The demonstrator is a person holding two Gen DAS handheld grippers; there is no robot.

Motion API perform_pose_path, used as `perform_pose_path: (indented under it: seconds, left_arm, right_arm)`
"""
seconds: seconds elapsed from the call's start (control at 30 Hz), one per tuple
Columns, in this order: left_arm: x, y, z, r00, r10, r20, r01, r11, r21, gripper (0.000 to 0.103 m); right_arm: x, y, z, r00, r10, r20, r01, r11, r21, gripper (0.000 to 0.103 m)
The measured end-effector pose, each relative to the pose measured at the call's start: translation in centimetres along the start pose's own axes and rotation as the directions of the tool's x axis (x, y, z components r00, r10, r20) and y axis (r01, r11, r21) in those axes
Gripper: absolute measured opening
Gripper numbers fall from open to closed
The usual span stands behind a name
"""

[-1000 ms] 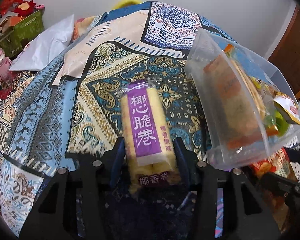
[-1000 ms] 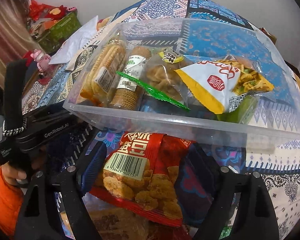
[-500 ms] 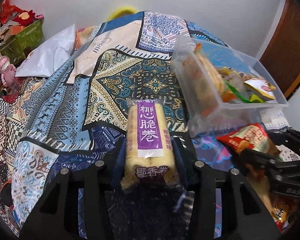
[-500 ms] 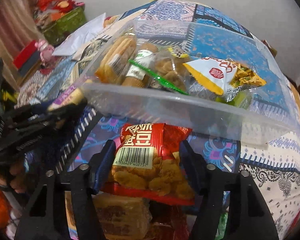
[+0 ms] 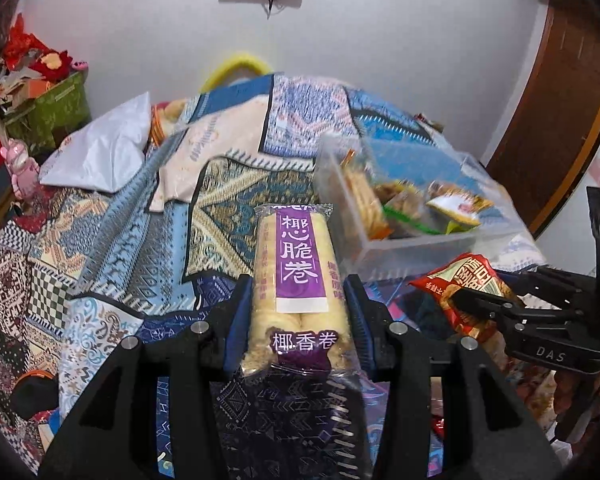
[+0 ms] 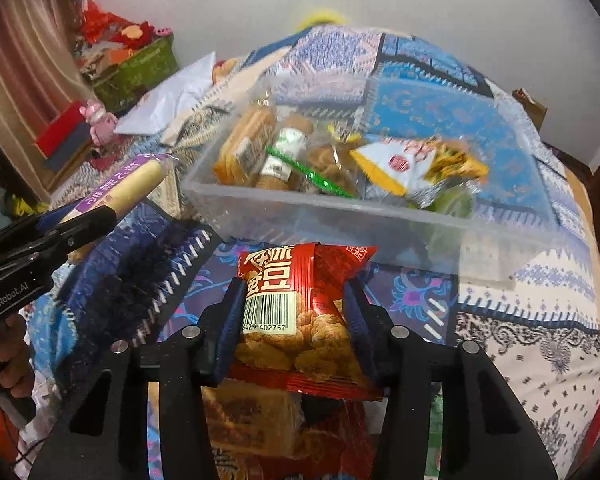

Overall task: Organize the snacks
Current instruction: 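Grasp the red barcoded snack bag with the right tool while the left lifts the wafer roll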

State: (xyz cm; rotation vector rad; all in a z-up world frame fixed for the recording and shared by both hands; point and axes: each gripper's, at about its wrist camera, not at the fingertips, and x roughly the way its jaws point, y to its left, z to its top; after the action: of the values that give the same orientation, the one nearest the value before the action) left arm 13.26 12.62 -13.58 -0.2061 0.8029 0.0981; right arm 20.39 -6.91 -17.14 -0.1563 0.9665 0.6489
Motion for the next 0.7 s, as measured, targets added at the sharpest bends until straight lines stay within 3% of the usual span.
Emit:
perform_pose_path:
  seconds: [0.33,0.7]
  left_arm:
    - [-3.1,-3.0,2.1,0.996,-0.045,0.083,0.042,0.998,0.036,0.045]
    - [-0.4,-7.2,5.2,0.991,-0.095,0.092,0.09,0.994,0.06,0.045]
  right_arm:
    - [-4.2,-1.1,0.4,0.993,0.009,0.119,-0.012,1.0,0.023,0.044]
    - [-6.1,-3.9,3.4,0.973,-0.037,0.228,0.029,0.999,0.038,0.044]
